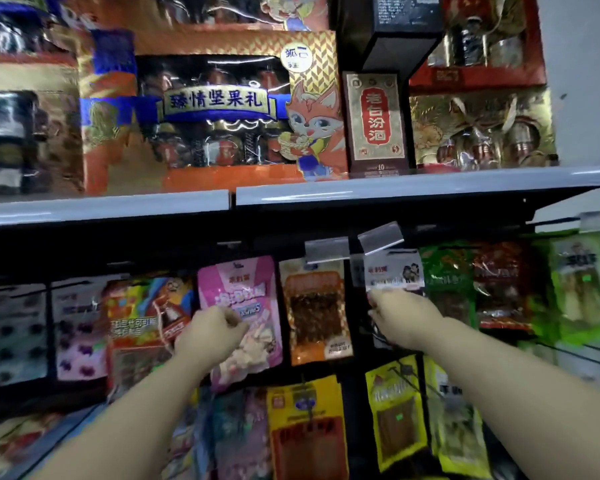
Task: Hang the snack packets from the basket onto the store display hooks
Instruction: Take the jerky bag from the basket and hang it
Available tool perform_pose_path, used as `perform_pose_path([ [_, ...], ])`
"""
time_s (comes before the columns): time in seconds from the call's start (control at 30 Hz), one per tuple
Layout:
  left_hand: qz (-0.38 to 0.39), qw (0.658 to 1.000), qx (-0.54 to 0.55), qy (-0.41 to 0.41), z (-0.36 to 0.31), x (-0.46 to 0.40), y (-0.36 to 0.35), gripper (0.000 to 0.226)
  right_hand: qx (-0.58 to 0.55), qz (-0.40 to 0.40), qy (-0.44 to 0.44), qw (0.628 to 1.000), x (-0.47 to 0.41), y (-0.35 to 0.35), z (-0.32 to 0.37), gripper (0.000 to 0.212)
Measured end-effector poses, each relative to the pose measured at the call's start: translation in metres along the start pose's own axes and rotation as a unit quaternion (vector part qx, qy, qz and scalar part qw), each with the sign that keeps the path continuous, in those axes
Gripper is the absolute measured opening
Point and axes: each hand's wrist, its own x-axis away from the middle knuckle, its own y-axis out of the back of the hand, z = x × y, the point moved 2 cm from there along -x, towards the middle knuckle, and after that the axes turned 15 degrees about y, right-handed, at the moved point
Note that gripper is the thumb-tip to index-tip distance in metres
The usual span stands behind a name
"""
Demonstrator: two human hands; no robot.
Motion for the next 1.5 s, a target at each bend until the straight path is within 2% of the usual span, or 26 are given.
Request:
perform_pose_path([
  [0.1,-0.01,0.986,-0.149,-0.077,0.049,0.024,0.028,0.033,0.147,0.105,0.059,0.982,0.024,-0.008,0.061,0.034],
  [0.23,0.036,0.949,-0.274,-0.151,0.123,0.063,0.041,0.03,0.143,0.144,0.072,0.976,0.051,-0.04,0.147,0.041],
  [0.37,0.122,0.942,-0.274,-0.148,0.2,0.102,0.01,0.035,0.1,0.176,0.095,0.975,0.076,-0.1,0.227,0.035],
  [0.53,0.223,0.933,-0.262,-0.108,0.279,0.177,-0.066,0.033,0.036,0.274,0.129,0.952,0.124,-0.209,0.304,0.037],
  [0.7,0.343,0.893,-0.288,-0.042,0.351,0.253,-0.152,0.031,-0.012,0.378,0.198,0.904,0.174,-0.317,0.354,0.035],
  [0.87,0.46,0.837,-0.293,0.042,0.428,0.34,-0.245,0.032,-0.061,0.46,0.213,0.86,0.242,-0.442,0.374,0.049],
  [1.03,0.535,0.782,-0.276,0.16,0.497,0.446,-0.345,0.028,-0.116,0.515,0.203,0.825,0.32,-0.576,0.383,0.031],
  [1.13,0.589,0.735,-0.245,0.231,0.532,0.516,-0.405,0.027,-0.144,0.552,0.21,0.794,0.371,-0.658,0.389,0.032],
  [1.27,0.633,0.676,-0.181,0.331,0.569,0.605,-0.487,0.028,-0.163,0.617,0.207,0.741,0.434,-0.763,0.4,0.031],
  [1.4,0.64,0.617,-0.15,0.432,0.602,0.673,-0.566,0.03,-0.145,0.649,0.249,0.704,0.475,-0.867,0.42,0.033],
  [1.5,0.601,0.604,-0.15,0.501,0.634,0.699,-0.62,0.027,-0.149,0.656,0.275,0.687,0.493,-0.933,0.443,0.043],
])
